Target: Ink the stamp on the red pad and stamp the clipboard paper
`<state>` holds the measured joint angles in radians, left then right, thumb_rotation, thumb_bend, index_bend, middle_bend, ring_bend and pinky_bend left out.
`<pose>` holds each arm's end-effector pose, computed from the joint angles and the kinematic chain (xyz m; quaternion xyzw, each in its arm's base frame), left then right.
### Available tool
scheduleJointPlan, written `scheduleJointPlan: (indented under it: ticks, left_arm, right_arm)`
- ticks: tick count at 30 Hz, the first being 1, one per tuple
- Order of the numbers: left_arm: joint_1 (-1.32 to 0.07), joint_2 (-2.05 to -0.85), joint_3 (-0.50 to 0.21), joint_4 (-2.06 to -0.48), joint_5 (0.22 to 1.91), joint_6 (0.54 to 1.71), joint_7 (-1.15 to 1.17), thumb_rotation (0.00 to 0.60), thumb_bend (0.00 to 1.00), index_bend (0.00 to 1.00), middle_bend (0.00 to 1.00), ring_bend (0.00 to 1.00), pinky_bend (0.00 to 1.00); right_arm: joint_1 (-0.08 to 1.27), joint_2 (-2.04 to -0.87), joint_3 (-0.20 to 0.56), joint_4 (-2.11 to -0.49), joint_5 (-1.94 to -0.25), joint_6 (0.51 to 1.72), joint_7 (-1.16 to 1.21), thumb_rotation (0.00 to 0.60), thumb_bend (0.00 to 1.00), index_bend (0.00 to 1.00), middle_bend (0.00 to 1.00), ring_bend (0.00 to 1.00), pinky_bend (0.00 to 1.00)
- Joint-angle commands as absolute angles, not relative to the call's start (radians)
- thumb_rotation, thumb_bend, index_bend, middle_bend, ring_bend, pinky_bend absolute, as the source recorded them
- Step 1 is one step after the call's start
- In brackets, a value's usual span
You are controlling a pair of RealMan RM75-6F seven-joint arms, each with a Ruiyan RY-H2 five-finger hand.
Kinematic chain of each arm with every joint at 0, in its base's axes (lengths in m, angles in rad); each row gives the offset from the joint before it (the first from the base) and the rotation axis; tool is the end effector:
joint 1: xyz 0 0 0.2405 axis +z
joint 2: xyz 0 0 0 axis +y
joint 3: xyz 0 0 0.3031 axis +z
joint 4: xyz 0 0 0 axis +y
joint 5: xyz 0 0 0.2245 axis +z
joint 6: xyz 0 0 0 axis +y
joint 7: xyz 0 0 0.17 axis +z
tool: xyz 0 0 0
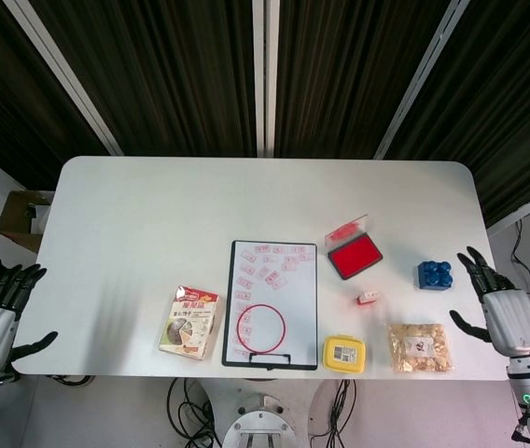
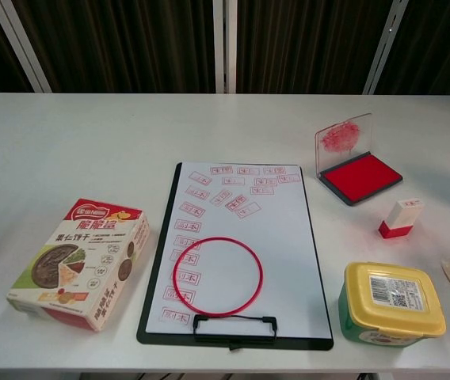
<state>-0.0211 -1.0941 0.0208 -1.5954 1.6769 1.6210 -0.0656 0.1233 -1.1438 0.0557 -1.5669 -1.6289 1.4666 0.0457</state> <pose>-0.3455 0.1716 0.1744 -0.6160 -0.3610 -0.4288 0.5536 -0.3389 -0.2254 0.1508 0.6366 -0.3589 0.4232 0.5356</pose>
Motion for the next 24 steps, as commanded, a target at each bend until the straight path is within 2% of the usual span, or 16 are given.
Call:
scheduleJointPlan:
  ticks: [1,4,11,24]
  left_arm:
    - [-0.022,-1.096,0.021,-1.594,1.674,1.618,-0.067,0.6,0.0,0.1,0.09,0.07,0.16]
    - [-0.021,-1.099,0.021,-1.592,1.672,1.618,-0.067,0.6,0.0,0.1,0.09,0.07,0.16]
    - [-0.024,-1.104,0.025,-1.582,1.666,1.607,-0.072,0.6,0.0,0.1,0.09,0.07,0.16]
    - [-0.024,-1.111,0.026,-1.557,1.66,1.605,-0.098,0.6,0.0,0.1,0.09,0.07,0.16]
  right_arm:
    - [0.185,-1.15,0.048,-1.62,-1.675,1.39,-0.052,0.6,0.13,0.2,0.24,0.76,1.0]
    - [0.235,-1.189,0.052,-1.636,-1.677,1.313,-0.149,0.6,0.14,0.26,0.26,0.78,1.0]
    - [0.311,-1.324,0.068,-1.6,-1.594,1.175,-0.263,0.6,0.14,0.29,0.27,0.78,1.0]
    - [0.363,-1.474,0.085,-1.485,-1.475,1.107,-0.336,0.6,0.17,0.38,0.34,0.78,1.0]
